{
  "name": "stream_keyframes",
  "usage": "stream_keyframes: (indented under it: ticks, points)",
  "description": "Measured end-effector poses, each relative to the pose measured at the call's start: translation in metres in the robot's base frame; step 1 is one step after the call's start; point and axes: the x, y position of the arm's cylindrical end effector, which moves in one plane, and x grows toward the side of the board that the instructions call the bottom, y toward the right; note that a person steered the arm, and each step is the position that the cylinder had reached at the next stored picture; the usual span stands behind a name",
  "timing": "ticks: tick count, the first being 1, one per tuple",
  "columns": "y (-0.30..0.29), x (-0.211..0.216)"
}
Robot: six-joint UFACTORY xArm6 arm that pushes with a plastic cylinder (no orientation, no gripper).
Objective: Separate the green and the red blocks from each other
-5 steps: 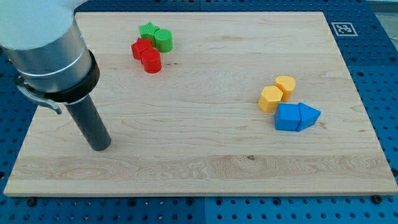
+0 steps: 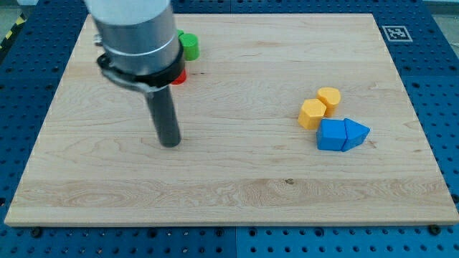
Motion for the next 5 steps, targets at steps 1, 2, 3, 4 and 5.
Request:
stream_keyframes:
  ticks: [1, 2, 3, 4, 5]
  points:
    - [0.014, -0.014]
    - [0.015, -0.015]
    - [0.034, -0.018]
    - [0.07, -0.038]
    - [0.098, -0.054]
